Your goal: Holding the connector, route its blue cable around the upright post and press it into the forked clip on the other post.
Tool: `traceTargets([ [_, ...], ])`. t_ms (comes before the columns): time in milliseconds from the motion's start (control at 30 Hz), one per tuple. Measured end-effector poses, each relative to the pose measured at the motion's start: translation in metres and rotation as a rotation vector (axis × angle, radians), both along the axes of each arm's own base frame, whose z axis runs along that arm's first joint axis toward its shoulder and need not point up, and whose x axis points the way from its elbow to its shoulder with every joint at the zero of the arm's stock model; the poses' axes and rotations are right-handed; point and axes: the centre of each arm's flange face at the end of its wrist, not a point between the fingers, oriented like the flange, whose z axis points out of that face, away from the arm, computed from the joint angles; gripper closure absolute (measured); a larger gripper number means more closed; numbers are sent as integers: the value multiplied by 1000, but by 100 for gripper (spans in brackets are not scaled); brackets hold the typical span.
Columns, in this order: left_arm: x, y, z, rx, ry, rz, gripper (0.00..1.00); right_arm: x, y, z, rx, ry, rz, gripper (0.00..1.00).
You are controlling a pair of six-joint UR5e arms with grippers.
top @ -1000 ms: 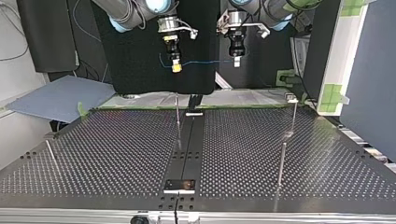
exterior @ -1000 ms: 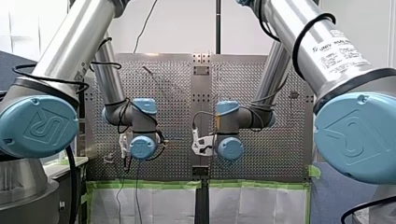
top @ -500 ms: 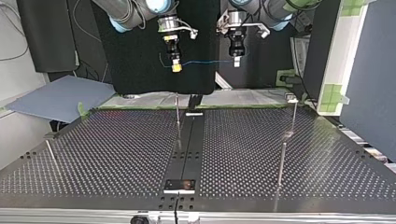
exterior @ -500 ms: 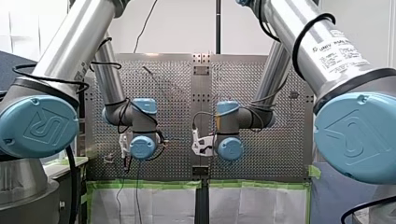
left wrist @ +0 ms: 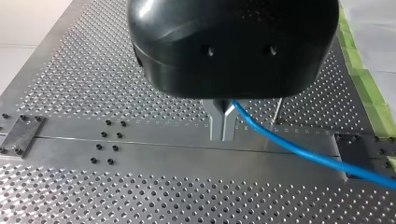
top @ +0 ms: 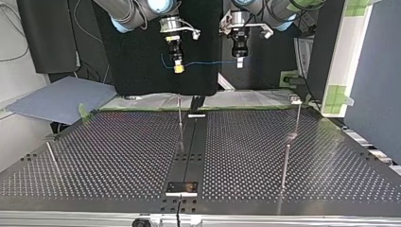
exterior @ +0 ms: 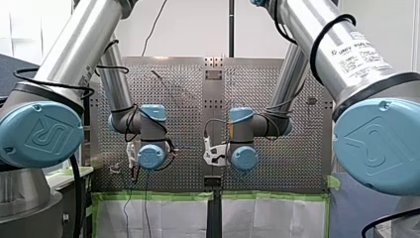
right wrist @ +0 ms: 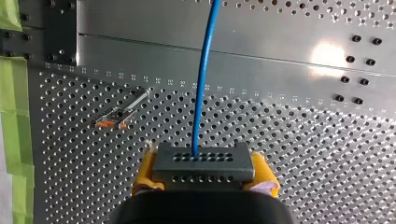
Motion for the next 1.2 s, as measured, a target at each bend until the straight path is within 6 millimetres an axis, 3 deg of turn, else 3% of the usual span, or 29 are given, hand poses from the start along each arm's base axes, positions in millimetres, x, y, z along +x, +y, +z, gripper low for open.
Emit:
traceTargets([
  [300, 0, 1, -1, -1, 2, 0, 100, 0, 0, 0, 0, 0, 0, 100],
  [500, -5, 17, -6, -23, 30, 0, 100, -3, -20, -6, 32, -9, -52, 100],
  [633, -2, 27, 1, -40, 42, 1, 100, 5, -32, 12, 31, -44, -63, 100],
  [800, 4, 34, 12, -41, 41, 10, 100, 10, -33, 33, 40, -79, -52, 100],
  [1200, 34, 25, 62, -71, -29, 18, 100, 9, -30, 81, 48, -99, -13, 100],
])
